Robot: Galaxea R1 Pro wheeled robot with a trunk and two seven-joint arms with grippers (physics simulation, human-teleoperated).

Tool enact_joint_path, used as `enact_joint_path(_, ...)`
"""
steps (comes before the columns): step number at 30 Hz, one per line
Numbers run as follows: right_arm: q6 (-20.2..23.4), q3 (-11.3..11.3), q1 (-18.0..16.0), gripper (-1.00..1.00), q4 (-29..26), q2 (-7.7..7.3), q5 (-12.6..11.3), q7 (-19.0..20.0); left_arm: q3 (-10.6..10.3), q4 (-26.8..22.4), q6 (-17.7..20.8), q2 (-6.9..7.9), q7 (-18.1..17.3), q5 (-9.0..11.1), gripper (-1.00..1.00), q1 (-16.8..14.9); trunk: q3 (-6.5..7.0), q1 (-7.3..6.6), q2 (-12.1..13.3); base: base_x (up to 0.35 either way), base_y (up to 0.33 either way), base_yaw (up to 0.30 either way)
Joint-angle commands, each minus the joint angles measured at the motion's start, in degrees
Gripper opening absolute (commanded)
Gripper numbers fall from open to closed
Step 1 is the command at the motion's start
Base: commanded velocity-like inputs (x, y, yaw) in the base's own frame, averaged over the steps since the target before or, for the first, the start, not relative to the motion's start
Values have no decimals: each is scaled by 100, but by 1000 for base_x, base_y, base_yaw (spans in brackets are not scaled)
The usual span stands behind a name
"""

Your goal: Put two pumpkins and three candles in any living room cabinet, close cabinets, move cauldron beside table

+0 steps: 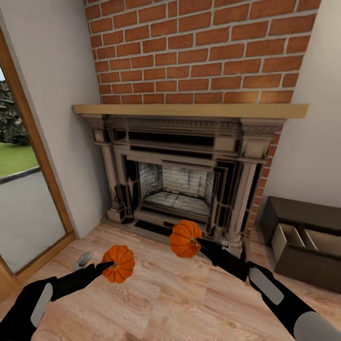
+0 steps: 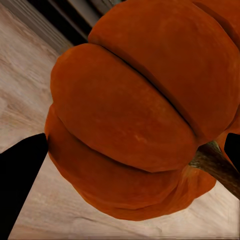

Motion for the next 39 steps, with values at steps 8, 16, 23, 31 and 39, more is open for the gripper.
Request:
enact_joint_path(8, 50, 17, -9, -100, 0, -4, -93, -1, 21, -12, 40, 7, -26, 59, -100, -3, -5, -2, -4, -31, -321, -280)
enact_joint_path(16, 51, 17, -9, -100, 0, -4, -93, -5, 25, -8, 28, 10, -16, 45, -100, -2, -4, -2, -4, 67, -336, -280)
enact_joint_path(23, 39, 17, -9, -100, 0, -4, -93, -12, 25, -8, 18, 3, 4, 19, -100, -3, 5, -2, -4, 144, -325, -223)
enact_joint_path(31, -112, 17, -9, -100, 0, -4, -93, -37, 17, -8, 10, 2, 11, -2, -100, -1, 6, -2, -4, 151, -322, -16)
enact_joint_path(39, -124, 17, -9, -100, 0, -4, -100, -117, 16, -8, 13, 1, 16, -3, -100, -3, 6, -2, -4, 151, -322, 0)
